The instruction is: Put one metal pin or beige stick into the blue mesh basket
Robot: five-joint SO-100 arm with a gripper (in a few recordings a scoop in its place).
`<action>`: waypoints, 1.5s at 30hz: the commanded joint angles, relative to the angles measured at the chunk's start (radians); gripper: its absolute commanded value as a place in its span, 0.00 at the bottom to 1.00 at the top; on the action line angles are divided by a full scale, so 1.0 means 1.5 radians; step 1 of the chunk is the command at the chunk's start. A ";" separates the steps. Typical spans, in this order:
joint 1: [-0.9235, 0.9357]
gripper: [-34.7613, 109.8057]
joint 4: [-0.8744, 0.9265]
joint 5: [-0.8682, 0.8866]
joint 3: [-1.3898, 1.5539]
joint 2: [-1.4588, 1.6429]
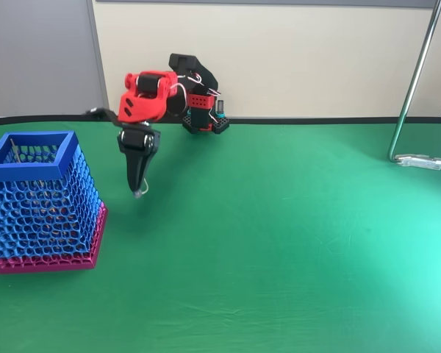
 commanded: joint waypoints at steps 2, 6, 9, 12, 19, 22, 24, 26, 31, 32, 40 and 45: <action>0.002 0.24 -0.011 -0.009 0.038 0.123; -0.002 0.24 -0.044 -0.041 0.096 0.200; 0.001 0.24 -0.091 -0.064 0.170 0.274; 0.010 0.24 -0.151 -0.097 0.244 0.345; 0.046 0.24 -0.286 -0.192 0.358 0.452; 0.063 0.24 -0.346 -0.241 0.386 0.479; 0.075 0.24 -0.376 -0.263 0.381 0.482; 0.086 0.24 -0.397 -0.282 0.365 0.480; 0.103 0.24 -0.444 -0.319 0.294 0.451; 0.103 0.24 -0.456 -0.328 0.282 0.448; 0.102 0.24 -0.554 -0.400 0.151 0.389; 0.119 0.24 -0.566 -0.405 0.012 0.290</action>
